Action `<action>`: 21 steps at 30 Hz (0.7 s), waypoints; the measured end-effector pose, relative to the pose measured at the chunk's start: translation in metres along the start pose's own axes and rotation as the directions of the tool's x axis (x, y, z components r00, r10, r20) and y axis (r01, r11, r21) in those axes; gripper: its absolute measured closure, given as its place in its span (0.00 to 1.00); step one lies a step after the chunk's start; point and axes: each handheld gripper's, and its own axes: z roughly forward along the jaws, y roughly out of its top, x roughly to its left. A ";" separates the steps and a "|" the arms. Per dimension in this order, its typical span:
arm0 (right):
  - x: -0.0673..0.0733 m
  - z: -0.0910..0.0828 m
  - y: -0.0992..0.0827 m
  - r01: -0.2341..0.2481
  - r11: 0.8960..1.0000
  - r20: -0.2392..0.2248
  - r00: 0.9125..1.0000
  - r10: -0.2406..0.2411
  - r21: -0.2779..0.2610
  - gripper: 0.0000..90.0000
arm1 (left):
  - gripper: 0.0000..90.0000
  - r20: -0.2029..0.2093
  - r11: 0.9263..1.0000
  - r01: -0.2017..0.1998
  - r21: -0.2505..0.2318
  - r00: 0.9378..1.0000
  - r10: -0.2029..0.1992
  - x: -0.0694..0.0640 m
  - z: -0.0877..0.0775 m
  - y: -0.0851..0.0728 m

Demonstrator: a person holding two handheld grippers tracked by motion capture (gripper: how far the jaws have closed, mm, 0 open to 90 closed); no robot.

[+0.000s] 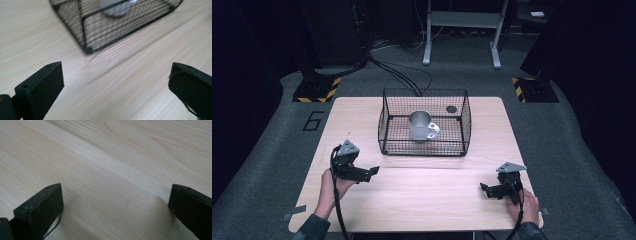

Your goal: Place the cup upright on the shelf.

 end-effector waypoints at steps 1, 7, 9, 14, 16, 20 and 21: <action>0.000 0.000 0.000 0.000 1.000 0.000 1.000 0.000 0.000 0.00 | 0.00 0.000 1.000 0.000 0.000 1.000 0.000 0.000 0.000 0.000; 0.000 0.000 0.000 0.000 1.000 0.000 1.000 0.000 0.000 0.00 | 0.00 -0.071 0.995 0.100 0.021 0.993 -0.099 0.020 0.006 -0.044; 0.000 0.000 0.000 0.000 1.000 0.000 1.000 0.000 0.000 0.00 | 0.00 -0.097 0.993 0.114 0.030 0.989 -0.111 0.026 0.008 -0.056; 0.000 0.000 0.000 0.000 1.000 0.000 1.000 0.000 0.000 0.00 | 0.00 -0.160 0.994 0.099 0.048 0.983 -0.091 0.035 0.015 -0.077; 0.000 0.000 0.000 0.000 1.000 0.000 1.000 0.000 0.000 0.00 | 0.00 -0.166 0.994 0.089 0.067 0.983 -0.077 0.037 0.019 -0.083; 0.000 0.000 0.000 0.000 1.000 0.000 1.000 0.000 0.000 0.00 | 0.00 -0.180 0.993 0.092 0.075 0.981 -0.078 0.039 0.027 -0.093; 0.000 0.000 0.000 -0.001 1.000 0.000 1.000 0.001 0.000 0.00 | 0.00 -0.173 0.993 0.094 0.068 0.981 -0.081 0.040 0.027 -0.096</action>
